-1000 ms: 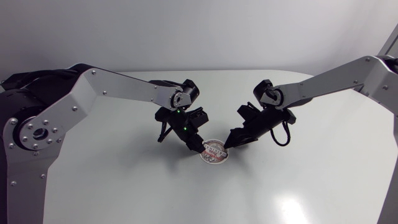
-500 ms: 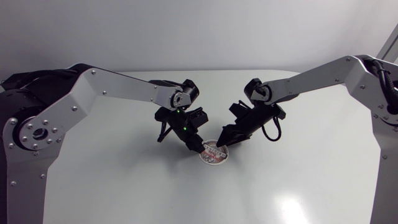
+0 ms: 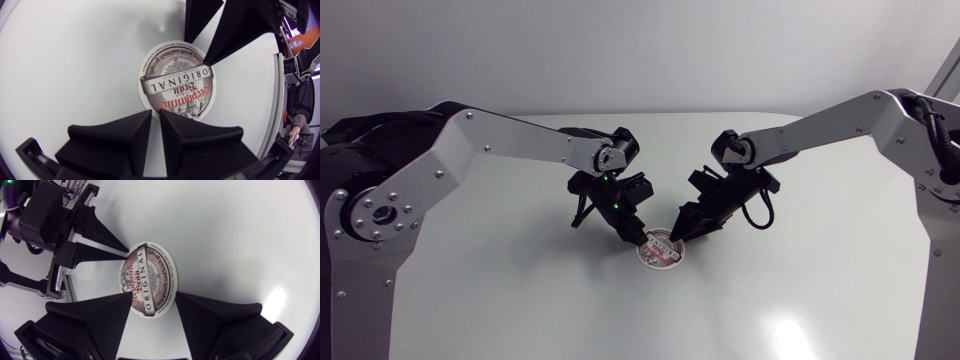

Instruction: Turn the coaster over.

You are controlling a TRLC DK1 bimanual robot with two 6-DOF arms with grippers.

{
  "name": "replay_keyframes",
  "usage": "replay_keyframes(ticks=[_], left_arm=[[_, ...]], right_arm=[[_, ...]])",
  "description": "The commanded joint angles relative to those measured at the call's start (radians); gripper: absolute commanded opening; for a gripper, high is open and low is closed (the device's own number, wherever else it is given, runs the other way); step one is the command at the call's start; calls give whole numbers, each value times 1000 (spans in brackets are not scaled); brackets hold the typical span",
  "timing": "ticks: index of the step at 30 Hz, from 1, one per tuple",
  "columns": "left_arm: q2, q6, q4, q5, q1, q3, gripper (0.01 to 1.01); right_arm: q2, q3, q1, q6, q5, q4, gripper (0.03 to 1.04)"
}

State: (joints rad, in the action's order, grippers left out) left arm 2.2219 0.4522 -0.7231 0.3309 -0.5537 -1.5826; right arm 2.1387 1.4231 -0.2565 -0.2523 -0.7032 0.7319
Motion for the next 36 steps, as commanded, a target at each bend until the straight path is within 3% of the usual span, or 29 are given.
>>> replay_keyframes(ticks=[1, 10, 32, 36], left_arm=[[50, -1, 2, 7, -11, -10, 159], [48, -1, 7, 5, -11, -4, 159], [47, 0, 25, 3, -9, 12, 159], [47, 0, 30, 3, -8, 16, 161]], right_arm=[[10, -3, -33, 18, -45, 9, 489], [-20, -3, -59, 42, -71, 8, 180], [-39, 13, -87, 74, -85, -8, 177], [-33, -3, -89, 87, -85, -37, 93]])
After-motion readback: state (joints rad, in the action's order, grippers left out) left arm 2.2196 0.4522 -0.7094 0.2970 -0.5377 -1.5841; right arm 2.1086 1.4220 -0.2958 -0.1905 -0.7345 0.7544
